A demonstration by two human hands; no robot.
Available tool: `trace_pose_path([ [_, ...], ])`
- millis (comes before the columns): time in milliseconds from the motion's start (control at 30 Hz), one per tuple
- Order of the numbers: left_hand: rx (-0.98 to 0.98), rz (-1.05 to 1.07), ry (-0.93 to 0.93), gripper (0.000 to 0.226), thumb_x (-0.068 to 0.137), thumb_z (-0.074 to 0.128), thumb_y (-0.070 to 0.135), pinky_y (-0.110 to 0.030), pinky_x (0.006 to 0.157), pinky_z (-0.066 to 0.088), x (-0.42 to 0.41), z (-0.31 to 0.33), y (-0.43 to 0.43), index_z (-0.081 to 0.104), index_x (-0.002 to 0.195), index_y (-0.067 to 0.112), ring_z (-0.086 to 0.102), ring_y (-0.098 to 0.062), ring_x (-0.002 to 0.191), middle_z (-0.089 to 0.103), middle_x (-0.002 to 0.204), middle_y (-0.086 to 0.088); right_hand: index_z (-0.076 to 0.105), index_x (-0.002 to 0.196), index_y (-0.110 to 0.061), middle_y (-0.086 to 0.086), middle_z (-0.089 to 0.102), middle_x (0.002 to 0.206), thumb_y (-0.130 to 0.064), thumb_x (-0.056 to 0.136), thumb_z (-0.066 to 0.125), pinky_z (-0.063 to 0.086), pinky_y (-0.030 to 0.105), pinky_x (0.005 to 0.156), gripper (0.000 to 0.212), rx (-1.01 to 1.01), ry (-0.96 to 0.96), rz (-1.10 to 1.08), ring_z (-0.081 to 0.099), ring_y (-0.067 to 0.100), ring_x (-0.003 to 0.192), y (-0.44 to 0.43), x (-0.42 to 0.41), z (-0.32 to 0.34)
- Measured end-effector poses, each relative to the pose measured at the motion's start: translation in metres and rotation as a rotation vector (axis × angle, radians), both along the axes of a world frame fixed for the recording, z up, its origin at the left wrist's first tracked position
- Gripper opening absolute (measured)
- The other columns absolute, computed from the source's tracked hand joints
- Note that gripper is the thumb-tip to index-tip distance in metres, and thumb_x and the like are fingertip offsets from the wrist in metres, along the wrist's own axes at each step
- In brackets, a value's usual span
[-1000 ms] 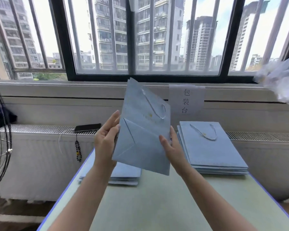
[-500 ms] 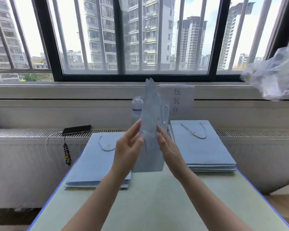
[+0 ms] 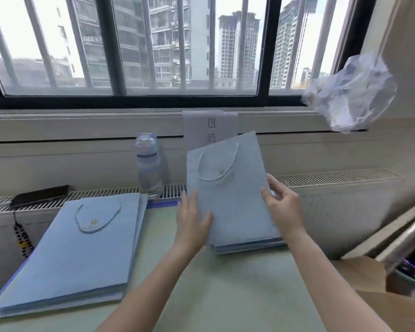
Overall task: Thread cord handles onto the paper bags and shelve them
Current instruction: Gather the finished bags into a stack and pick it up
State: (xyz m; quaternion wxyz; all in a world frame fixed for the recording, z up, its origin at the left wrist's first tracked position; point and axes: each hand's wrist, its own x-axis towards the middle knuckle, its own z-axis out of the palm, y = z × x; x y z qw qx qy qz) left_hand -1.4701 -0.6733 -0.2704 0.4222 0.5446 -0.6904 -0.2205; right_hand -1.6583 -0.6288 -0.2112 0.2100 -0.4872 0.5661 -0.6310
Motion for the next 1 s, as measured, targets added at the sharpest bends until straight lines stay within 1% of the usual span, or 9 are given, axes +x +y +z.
trace_pose_path([
  [100,0.117,-0.052,0.07,0.07,0.094,0.056,0.019,-0.029,0.115,0.016,-0.014,-0.017,-0.011,0.016,0.15,0.007,0.019,-0.024,0.144,0.022,0.156,-0.011,0.059,0.125,-0.014,-0.003,0.065,0.109,-0.002,0.091,0.057,0.044,0.003,0.064,0.036,0.134,0.07,0.006,0.061,-0.009,0.075,-0.012,-0.034,-0.009],
  [200,0.158,-0.163,0.043,0.069,0.092,0.056,0.022,-0.03,0.11,0.028,-0.028,-0.031,-0.013,0.018,0.149,0.011,0.035,-0.021,0.136,0.033,0.151,-0.006,0.059,0.127,-0.012,0.007,0.065,0.12,-0.009,0.093,0.055,0.039,0.019,0.081,0.035,0.313,0.356,-0.088,0.061,0.018,0.1,-0.026,-0.056,-0.028],
  [300,0.184,-0.169,0.039,0.079,0.093,0.055,0.025,-0.038,0.118,0.015,-0.039,-0.036,-0.017,0.005,0.151,0.008,0.014,-0.022,0.145,0.013,0.158,-0.007,0.045,0.138,-0.012,0.008,0.051,0.138,-0.017,0.1,0.039,0.034,0.028,0.094,0.039,0.478,0.501,-0.064,0.046,0.027,0.125,-0.038,-0.06,-0.05],
  [400,0.24,-0.099,0.028,0.081,0.094,0.051,0.027,-0.037,0.119,0.0,-0.044,-0.036,-0.023,-0.003,0.151,0.008,-0.003,-0.026,0.146,-0.003,0.16,-0.003,0.029,0.147,-0.025,0.012,0.052,0.136,-0.03,0.103,0.022,0.039,0.037,0.09,0.044,0.614,0.594,-0.098,0.048,0.033,0.12,-0.047,-0.055,-0.059],
  [500,0.213,-0.088,0.034,0.083,0.091,0.056,0.029,-0.04,0.118,0.009,-0.048,-0.042,-0.027,0.004,0.151,0.007,0.007,-0.025,0.145,0.008,0.158,-0.007,0.02,0.147,-0.041,0.014,0.058,0.125,-0.041,0.102,0.016,0.038,0.036,0.078,0.046,0.719,0.743,-0.182,0.054,0.034,0.11,-0.057,-0.062,-0.057],
  [633,0.275,-0.1,0.106,0.084,0.089,0.062,0.027,-0.03,0.115,0.02,-0.047,-0.042,-0.023,0.007,0.149,0.007,0.026,-0.02,0.14,0.023,0.154,-0.006,0.023,0.147,-0.037,0.015,0.058,0.122,-0.04,0.102,0.016,0.04,0.038,0.081,0.046,0.686,0.704,-0.189,0.052,0.034,0.111,-0.067,-0.062,-0.065],
  [800,0.333,-0.122,0.118,0.085,0.091,0.06,0.026,-0.025,0.109,0.025,-0.041,-0.035,-0.02,0.001,0.15,0.01,0.032,-0.018,0.138,0.026,0.154,-0.002,0.02,0.15,-0.026,0.021,0.059,0.118,-0.035,0.103,0.018,0.039,0.041,0.086,0.049,0.651,0.708,-0.229,0.048,0.038,0.113,-0.062,-0.056,-0.076],
  [933,0.392,-0.16,0.127,0.084,0.091,0.06,0.023,-0.024,0.105,0.029,-0.03,-0.025,-0.011,0.003,0.151,0.012,0.038,-0.019,0.133,0.033,0.15,-0.001,0.019,0.15,-0.024,0.021,0.051,0.13,-0.032,0.103,0.02,0.037,0.041,0.094,0.048,0.735,0.676,-0.218,0.042,0.038,0.121,-0.046,-0.045,-0.067],
  [1000,0.408,-0.21,0.07,0.08,0.091,0.06,0.025,-0.024,0.106,0.028,-0.015,-0.018,-0.008,0.009,0.151,0.013,0.037,-0.019,0.134,0.032,0.15,0.0,0.02,0.149,-0.022,0.02,0.035,0.142,-0.025,0.101,0.03,0.029,0.047,0.102,0.05,0.763,0.736,-0.279,0.03,0.038,0.129,-0.035,-0.03,-0.059],
])
